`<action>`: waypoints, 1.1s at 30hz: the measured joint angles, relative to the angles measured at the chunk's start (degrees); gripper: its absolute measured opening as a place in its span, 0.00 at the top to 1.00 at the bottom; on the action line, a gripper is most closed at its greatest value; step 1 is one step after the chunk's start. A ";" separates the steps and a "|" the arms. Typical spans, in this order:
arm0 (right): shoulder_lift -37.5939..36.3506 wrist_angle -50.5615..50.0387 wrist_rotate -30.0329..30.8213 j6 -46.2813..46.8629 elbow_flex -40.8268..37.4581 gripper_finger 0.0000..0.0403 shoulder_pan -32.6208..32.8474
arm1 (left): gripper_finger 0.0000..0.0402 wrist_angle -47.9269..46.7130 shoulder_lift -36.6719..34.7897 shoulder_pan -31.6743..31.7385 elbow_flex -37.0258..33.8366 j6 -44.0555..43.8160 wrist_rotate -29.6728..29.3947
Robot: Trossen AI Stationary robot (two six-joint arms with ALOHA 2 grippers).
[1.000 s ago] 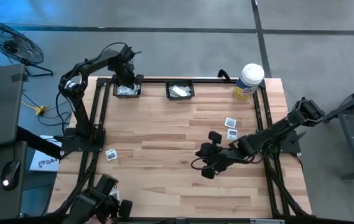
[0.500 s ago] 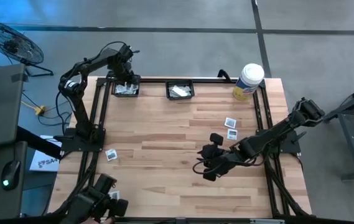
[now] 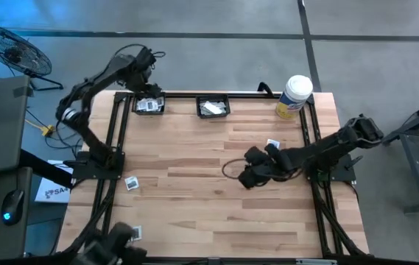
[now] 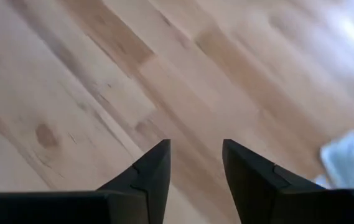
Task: Pick & Place First Aid Supplies
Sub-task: Put the gray towelette pack into the left black bin
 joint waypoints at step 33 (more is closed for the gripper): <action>1.66 0.67 -20.79 -19.13 -13.65 0.65 -33.35 | 0.49 66.53 -31.07 -46.34 -52.06 -3.18 -3.43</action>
